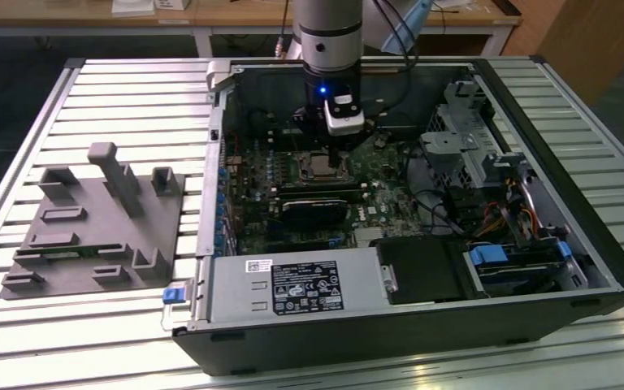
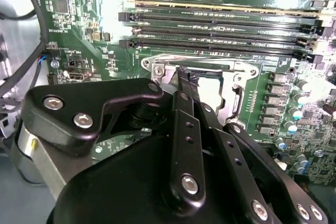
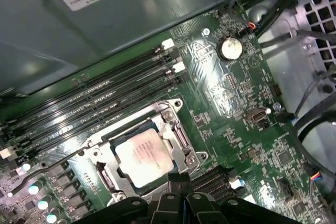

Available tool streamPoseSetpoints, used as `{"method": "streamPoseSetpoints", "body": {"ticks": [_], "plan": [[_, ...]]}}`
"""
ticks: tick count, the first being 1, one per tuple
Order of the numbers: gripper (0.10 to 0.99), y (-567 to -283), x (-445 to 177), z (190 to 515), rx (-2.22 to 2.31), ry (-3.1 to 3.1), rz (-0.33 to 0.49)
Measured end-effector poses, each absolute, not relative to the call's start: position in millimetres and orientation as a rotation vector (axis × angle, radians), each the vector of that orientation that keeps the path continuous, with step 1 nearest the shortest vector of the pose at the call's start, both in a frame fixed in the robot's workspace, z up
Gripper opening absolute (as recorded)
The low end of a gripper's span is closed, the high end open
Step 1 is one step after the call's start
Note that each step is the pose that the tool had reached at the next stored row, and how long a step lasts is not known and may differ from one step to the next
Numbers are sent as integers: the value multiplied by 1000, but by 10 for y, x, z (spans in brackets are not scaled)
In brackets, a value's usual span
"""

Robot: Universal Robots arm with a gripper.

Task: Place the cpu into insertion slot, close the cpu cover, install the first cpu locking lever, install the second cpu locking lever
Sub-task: 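Close the cpu cover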

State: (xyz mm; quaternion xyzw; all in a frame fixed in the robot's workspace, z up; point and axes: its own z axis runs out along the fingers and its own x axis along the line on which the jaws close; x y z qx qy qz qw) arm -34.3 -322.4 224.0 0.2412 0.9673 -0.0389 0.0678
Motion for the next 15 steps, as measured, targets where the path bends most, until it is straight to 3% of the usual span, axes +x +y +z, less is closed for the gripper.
{"method": "streamPoseSetpoints", "body": {"ticks": [15], "plan": [[106, -3225, -344, 2218, 645, 2946, -34]]}}
